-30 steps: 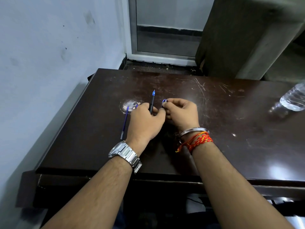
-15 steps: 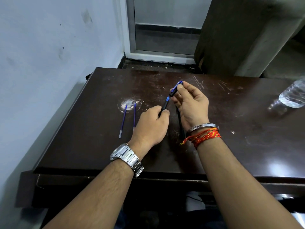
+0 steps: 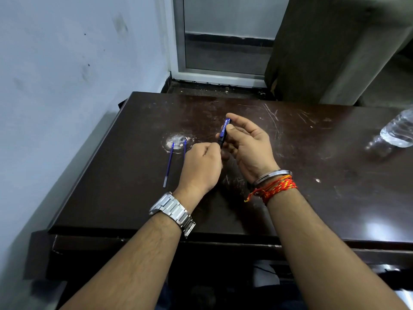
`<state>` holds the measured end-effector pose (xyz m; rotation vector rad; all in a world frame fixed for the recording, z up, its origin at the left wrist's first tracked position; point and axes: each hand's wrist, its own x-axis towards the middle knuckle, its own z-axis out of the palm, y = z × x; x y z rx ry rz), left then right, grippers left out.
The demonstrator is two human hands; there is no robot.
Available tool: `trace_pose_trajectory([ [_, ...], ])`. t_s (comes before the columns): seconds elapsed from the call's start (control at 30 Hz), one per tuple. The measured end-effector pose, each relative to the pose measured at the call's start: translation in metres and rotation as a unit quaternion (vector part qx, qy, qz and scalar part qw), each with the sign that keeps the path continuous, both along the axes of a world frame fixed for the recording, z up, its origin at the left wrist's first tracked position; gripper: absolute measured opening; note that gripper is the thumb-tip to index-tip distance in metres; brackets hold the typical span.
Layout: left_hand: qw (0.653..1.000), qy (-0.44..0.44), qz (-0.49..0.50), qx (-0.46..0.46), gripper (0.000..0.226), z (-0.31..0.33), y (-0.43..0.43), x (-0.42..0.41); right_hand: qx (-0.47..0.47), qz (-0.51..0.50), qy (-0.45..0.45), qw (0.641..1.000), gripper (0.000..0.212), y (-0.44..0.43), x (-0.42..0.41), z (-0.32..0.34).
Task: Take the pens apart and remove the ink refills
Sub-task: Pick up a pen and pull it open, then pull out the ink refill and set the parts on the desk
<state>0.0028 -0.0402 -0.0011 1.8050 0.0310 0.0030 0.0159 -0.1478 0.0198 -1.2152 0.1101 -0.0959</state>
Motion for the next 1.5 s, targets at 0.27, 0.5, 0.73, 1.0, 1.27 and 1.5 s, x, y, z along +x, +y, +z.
trace_pose_trajectory([
  [0.27, 0.935, 0.192, -0.116, -0.275, 0.032, 0.015, 0.001, -0.005, 0.008, 0.01, 0.02, 1.0, 0.014, 0.001, -0.001, -0.002],
  [0.5, 0.898, 0.241, -0.101, -0.354, 0.032, 0.021, -0.001, -0.008, 0.048, 0.028, 0.02, 0.998, 0.014, -0.001, 0.0, 0.001],
  [0.73, 0.901, 0.241, -0.089, -0.349, 0.034, 0.022, -0.003, -0.01, 0.006, 0.028, 0.006, 1.0, 0.017, -0.001, 0.0, -0.002],
  [1.0, 0.908, 0.234, -0.066, -0.341, 0.031, 0.017, -0.005, -0.009, -0.014, 0.012, 0.032, 0.999, 0.028, 0.004, -0.001, -0.007],
  [1.27, 0.949, 0.154, -0.036, -0.273, 0.03, 0.011, -0.005, -0.002, -0.064, 0.055, 0.066, 0.994, 0.023, -0.009, -0.006, -0.008],
  [1.5, 0.991, 0.087, -0.04, -0.095, 0.036, -0.003, -0.006, 0.0, -0.156, -0.008, 0.055, 0.986, 0.012, -0.02, 0.002, -0.008],
])
